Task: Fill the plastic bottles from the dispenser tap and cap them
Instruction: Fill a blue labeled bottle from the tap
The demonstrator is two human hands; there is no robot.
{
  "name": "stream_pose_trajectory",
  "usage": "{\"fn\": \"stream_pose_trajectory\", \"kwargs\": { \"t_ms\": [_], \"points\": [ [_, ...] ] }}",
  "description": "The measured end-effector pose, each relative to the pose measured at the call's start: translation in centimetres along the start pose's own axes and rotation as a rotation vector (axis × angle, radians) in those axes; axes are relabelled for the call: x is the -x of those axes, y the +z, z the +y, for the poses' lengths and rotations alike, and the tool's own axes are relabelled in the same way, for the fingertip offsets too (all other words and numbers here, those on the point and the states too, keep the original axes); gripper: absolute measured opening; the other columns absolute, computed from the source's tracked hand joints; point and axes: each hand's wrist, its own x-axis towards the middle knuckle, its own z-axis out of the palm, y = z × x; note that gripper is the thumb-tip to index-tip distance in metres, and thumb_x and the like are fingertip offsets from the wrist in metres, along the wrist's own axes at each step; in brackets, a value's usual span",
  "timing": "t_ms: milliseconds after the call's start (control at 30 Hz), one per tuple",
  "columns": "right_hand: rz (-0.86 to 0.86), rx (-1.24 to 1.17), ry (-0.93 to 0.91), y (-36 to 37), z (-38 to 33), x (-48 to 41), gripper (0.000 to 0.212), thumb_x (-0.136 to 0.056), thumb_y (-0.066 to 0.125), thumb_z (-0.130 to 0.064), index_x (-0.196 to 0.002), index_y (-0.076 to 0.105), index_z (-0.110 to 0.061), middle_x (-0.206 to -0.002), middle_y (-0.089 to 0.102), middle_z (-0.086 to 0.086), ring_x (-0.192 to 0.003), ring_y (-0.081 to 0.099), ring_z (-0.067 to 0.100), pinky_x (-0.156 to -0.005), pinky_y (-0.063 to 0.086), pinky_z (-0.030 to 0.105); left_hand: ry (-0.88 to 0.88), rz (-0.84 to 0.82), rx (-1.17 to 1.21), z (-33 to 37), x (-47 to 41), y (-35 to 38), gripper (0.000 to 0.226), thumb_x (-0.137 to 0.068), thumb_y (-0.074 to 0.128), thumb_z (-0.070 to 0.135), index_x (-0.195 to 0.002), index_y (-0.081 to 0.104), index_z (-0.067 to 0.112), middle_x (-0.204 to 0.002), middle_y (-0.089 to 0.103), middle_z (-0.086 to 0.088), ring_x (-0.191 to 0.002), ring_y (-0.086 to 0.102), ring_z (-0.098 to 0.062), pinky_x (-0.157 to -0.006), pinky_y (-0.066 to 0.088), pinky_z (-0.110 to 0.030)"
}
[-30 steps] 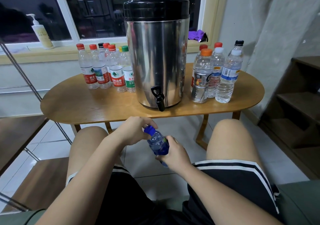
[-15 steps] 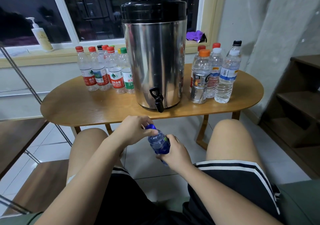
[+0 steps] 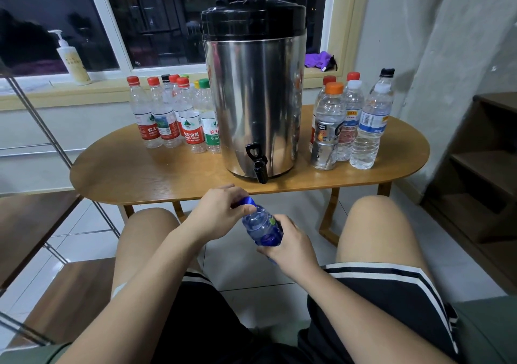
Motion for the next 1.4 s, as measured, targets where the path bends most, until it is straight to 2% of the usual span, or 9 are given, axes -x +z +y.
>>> {"fn": "stream_pose_trajectory", "kwargs": {
  "t_ms": [67,200,467,667,833,1000,1133,1267,1400],
  "points": [
    [-0.035,-0.001,-0.007,-0.3,0.1,0.0,0.071,-0.073,0.093,-0.052,-0.132,0.055,-0.038,-0.119,0.068,-0.018,-0.103,0.065,0.01,-0.083,0.056,0.029,0.05,-0.028,-0.003,-0.1,0.0,-0.5,0.026,-0.102,0.075,0.037,-0.125,0.075,0.026,-0.104,0.061,0.013,-0.095,0.062,-0.01,-0.077,0.045,-0.02],
    [-0.097,-0.03,-0.014,-0.6,0.1,0.2,0.072,-0.071,0.091,-0.056,-0.132,0.055,-0.042,-0.115,0.071,-0.019,-0.102,0.067,0.007,-0.088,0.061,0.034,0.088,-0.062,0.003,-0.5,0.3,-1.3,0.026,-0.101,0.076,0.032,-0.127,0.075,0.026,-0.107,0.062,0.01,-0.098,0.063,-0.012,-0.084,0.049,-0.027],
    [-0.064,-0.095,-0.065,-0.9,-0.1,0.2,0.078,-0.07,0.094,-0.053,-0.138,0.057,-0.043,-0.121,0.068,-0.025,-0.11,0.065,0.002,-0.094,0.06,0.032,0.027,0.072,0.116,-0.4,0.9,-1.8,0.035,-0.088,0.08,0.062,-0.113,0.08,0.037,-0.102,0.074,0.017,-0.095,0.068,-0.003,-0.075,0.051,-0.019],
    [-0.025,-0.069,-0.106,-2.4,-0.5,0.0,0.079,-0.067,0.092,-0.057,-0.137,0.06,-0.045,-0.119,0.069,-0.027,-0.109,0.066,0.001,-0.092,0.06,0.033,0.064,0.114,0.112,0.4,1.3,-1.7,0.023,-0.098,0.077,0.047,-0.116,0.076,0.034,-0.102,0.068,0.015,-0.093,0.063,-0.002,-0.072,0.044,-0.016],
    [-0.057,-0.073,-0.129,-3.9,-1.1,-0.3,0.082,-0.066,0.09,-0.06,-0.14,0.059,-0.046,-0.123,0.068,-0.028,-0.112,0.065,0.0,-0.097,0.06,0.035,0.08,0.202,0.211,0.0,1.8,-2.0,0.029,-0.095,0.077,0.053,-0.118,0.078,0.034,-0.1,0.072,0.019,-0.092,0.067,-0.002,-0.074,0.047,-0.013],
    [0.067,-0.302,-0.077,-6.3,-1.0,-1.1,0.069,-0.071,0.098,-0.041,-0.131,0.065,-0.04,-0.12,0.075,-0.024,-0.111,0.07,-0.002,-0.099,0.061,0.04,0.066,0.236,0.369,-0.6,2.7,-0.2,0.037,-0.1,0.064,0.058,-0.128,0.074,0.036,-0.106,0.077,0.018,-0.105,0.069,-0.007,-0.081,0.051,-0.017],
    [0.328,-0.44,-0.028,-9.9,-0.8,-2.6,0.055,-0.072,0.098,-0.04,-0.117,0.069,-0.032,-0.11,0.079,-0.016,-0.101,0.076,0.006,-0.094,0.062,0.046,-0.046,0.131,0.319,-2.2,2.6,2.2,0.019,-0.106,0.065,0.048,-0.111,0.078,0.035,-0.098,0.077,0.021,-0.099,0.069,0.0,-0.083,0.052,-0.024],
    [0.556,-0.41,-0.041,-13.9,-0.3,-5.3,0.059,-0.075,0.099,-0.036,-0.123,0.067,-0.028,-0.116,0.078,-0.013,-0.103,0.075,0.007,-0.092,0.062,0.041,-0.117,0.077,0.317,-3.4,1.9,3.6,0.014,-0.107,0.066,0.04,-0.103,0.077,0.033,-0.09,0.078,0.021,-0.09,0.072,-0.001,-0.086,0.06,-0.034],
    [0.635,-0.334,-0.036,-16.9,0.4,-8.3,0.064,-0.078,0.097,-0.037,-0.13,0.062,-0.028,-0.124,0.072,-0.012,-0.11,0.071,0.008,-0.092,0.059,0.033,-0.141,0.063,0.31,-3.7,1.6,4.6,0.018,-0.108,0.064,0.041,-0.101,0.077,0.033,-0.086,0.078,0.016,-0.085,0.072,-0.003,-0.083,0.062,-0.037]
  ]
}}
